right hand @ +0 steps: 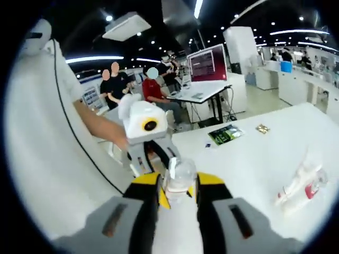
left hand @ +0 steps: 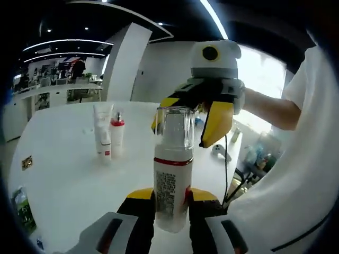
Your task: Arrange the skincare products in the storage area until every visible bottle or jar stands upright without overlapping.
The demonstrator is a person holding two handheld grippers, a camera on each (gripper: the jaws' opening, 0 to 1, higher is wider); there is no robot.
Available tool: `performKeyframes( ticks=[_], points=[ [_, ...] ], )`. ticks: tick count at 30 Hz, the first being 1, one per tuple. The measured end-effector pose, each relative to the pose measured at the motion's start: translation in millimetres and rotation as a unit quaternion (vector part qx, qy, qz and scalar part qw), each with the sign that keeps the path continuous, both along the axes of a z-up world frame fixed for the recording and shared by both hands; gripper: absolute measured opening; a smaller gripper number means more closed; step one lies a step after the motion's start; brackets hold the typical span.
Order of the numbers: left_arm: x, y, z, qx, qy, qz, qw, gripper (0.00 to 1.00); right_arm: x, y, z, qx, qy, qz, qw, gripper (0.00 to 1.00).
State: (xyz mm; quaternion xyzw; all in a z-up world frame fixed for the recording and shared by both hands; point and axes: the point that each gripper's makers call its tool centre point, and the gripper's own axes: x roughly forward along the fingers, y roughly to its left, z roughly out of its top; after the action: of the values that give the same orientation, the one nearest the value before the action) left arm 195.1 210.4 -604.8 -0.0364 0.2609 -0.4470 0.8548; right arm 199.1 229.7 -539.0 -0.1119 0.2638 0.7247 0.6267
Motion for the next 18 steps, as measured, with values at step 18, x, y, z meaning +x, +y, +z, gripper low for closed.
performKeyframes(
  ticks=[18],
  points=[
    [0.6, -2.3, -14.4, 0.034, -0.001, -0.015, 0.9993, 0.25, 1.8, -1.2, -8.5, -0.025, -0.029, 0.036, 0.9986, 0.20]
  ],
)
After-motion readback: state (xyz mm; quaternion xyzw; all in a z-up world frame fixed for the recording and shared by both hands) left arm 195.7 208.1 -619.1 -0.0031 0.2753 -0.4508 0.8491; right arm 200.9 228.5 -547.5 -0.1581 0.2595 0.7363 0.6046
